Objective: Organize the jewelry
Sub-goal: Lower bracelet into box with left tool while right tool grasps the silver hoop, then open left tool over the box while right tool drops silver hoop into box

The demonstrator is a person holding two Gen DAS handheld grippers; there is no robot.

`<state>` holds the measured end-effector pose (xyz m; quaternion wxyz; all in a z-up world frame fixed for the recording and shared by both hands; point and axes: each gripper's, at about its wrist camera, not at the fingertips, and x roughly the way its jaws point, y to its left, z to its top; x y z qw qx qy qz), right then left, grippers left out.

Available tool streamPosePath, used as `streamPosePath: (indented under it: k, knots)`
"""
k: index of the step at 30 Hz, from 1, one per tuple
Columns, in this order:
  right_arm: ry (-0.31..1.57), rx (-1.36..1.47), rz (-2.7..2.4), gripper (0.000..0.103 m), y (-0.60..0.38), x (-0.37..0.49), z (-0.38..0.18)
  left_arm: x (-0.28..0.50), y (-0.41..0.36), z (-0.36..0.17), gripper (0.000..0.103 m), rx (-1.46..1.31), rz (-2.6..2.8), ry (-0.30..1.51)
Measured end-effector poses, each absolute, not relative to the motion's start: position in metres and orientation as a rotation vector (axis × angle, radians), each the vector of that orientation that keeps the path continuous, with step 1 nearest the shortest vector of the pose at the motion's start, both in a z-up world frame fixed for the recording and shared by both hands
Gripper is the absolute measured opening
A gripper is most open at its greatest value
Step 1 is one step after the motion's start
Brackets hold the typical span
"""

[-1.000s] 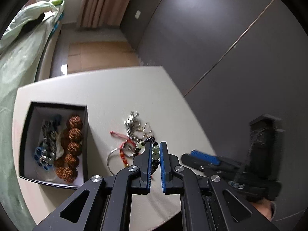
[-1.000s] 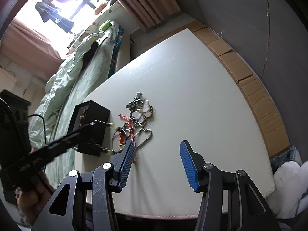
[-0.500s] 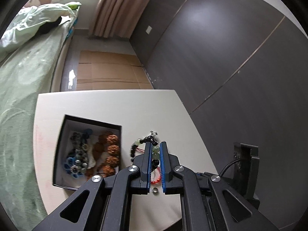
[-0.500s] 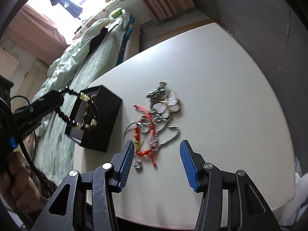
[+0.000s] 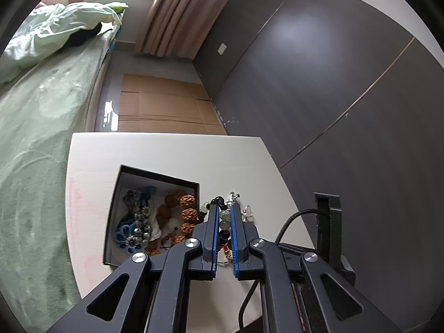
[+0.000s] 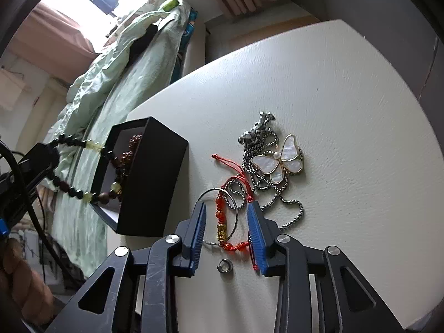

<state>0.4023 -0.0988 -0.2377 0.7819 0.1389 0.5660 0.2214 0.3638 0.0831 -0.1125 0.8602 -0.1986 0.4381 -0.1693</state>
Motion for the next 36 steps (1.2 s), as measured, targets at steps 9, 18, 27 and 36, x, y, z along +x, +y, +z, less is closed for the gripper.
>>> streamPosePath:
  k: [9,18,27,36]
  knots:
    - [1.215,0.265,0.455,0.019,-0.094,0.403,-0.232,0.358,0.093,-0.109,0.008,-0.431,-0.35,0.909]
    - [1.257,0.258,0.457,0.019,-0.089,0.405,-0.241,0.358,0.094,-0.109,0.008,-0.433,-0.351,0.909]
    - [1.217,0.176,0.456,0.004,-0.082,0.4,-0.234,0.359,0.095,-0.109,0.008,-0.436,-0.35,0.91]
    - [1.073,0.187,0.564,0.004,-0.076,0.386,-0.183,0.356,0.113,-0.112,0.008,-0.438,-0.306,0.906]
